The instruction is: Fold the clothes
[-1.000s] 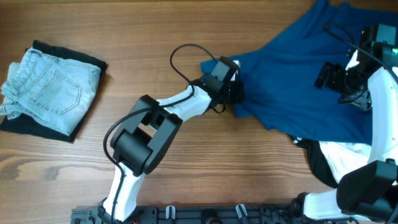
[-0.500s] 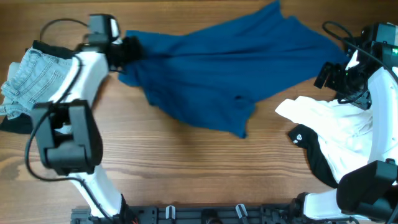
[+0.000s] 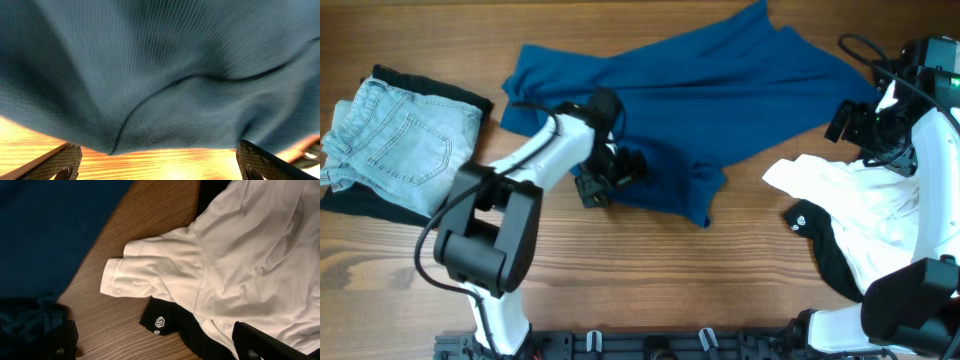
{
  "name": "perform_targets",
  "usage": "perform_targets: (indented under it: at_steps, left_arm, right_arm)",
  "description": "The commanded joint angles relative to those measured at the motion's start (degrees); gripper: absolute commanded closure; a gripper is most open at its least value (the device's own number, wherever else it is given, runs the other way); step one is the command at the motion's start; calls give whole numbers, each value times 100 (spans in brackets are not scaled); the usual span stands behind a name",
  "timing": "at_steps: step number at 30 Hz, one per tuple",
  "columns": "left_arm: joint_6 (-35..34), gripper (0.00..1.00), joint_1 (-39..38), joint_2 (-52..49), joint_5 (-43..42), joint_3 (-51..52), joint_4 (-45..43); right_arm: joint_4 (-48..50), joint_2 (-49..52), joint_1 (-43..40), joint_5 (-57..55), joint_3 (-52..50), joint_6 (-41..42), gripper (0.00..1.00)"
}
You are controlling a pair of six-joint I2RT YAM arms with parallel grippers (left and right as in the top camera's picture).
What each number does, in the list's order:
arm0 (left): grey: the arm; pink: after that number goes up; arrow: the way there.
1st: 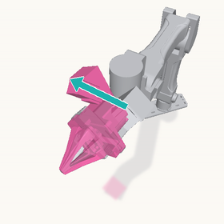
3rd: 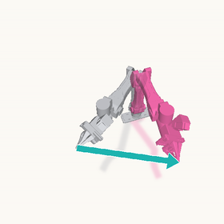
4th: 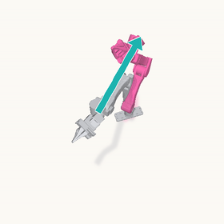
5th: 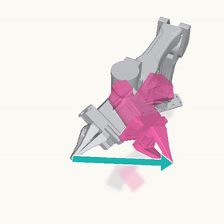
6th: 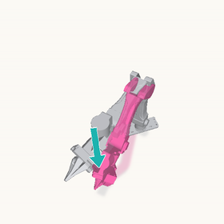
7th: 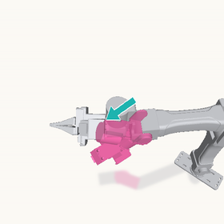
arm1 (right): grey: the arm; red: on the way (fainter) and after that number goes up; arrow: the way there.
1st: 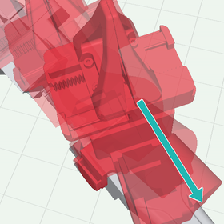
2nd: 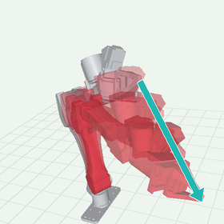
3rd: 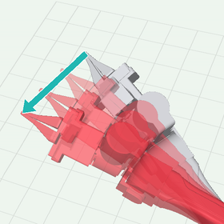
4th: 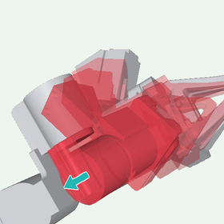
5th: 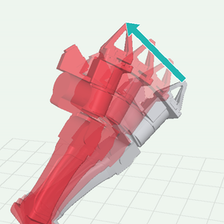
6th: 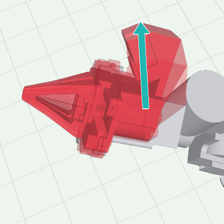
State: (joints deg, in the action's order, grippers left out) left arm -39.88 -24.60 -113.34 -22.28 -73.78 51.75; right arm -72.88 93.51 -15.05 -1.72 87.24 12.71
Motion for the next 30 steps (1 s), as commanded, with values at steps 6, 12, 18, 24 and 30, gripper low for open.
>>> perform_targets:
  at_steps: [6,12,18,24,30]
  left_arm:
    - [-1635,25,-728,31,1038,682,-1497]
    - [-1657,21,-1084,31,1051,682,-1213]
    - [-2258,18,-1193,9,2070,682,-1276]
    - [-2273,46,-1189,-9,2529,752,-1598]
    - [-2177,96,-1187,-7,2603,752,-1333]
  right_arm:
    - [-28,-87,9,33,39,-72,0]
    - [-44,-87,9,33,39,-72,0]
    - [-48,-87,9,33,39,-74,0]
    - [-70,-87,9,33,39,-74,0]
    - [-90,-87,7,33,39,-76,0]
